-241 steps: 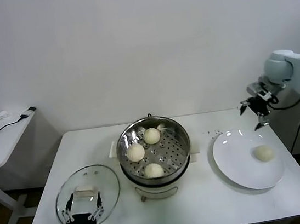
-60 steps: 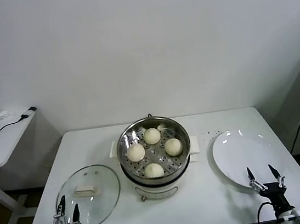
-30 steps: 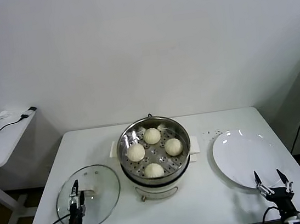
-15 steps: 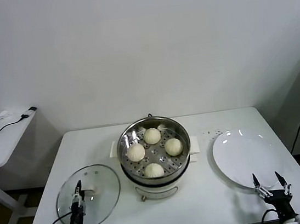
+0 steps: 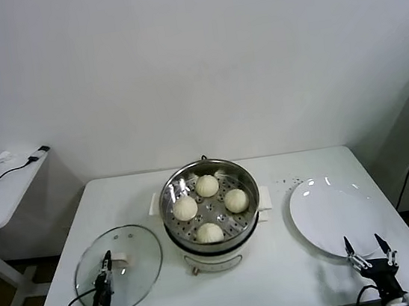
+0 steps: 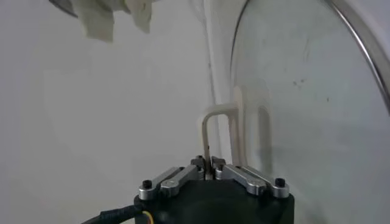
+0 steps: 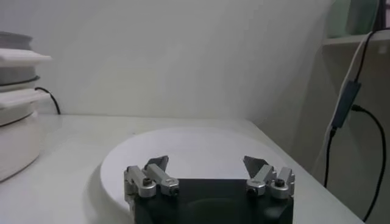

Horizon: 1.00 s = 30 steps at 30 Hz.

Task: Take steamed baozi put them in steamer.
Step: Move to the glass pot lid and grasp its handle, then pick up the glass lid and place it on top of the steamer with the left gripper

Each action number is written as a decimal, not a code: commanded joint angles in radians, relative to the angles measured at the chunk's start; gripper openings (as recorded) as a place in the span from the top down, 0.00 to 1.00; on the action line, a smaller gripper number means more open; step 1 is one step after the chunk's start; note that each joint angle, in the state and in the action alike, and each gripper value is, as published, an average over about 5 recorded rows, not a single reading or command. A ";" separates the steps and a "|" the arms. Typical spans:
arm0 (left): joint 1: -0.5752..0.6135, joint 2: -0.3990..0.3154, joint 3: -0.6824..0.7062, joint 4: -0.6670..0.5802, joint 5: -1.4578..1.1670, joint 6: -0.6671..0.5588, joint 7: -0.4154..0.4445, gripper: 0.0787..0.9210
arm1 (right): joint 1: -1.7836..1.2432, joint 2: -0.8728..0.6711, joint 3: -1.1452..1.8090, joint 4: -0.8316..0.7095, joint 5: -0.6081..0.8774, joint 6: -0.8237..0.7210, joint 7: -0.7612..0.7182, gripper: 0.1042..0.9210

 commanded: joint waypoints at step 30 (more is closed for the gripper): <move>-0.215 0.071 0.571 -0.674 -0.067 0.772 0.584 0.92 | -0.021 0.041 -0.002 0.108 -0.155 -0.101 0.016 0.12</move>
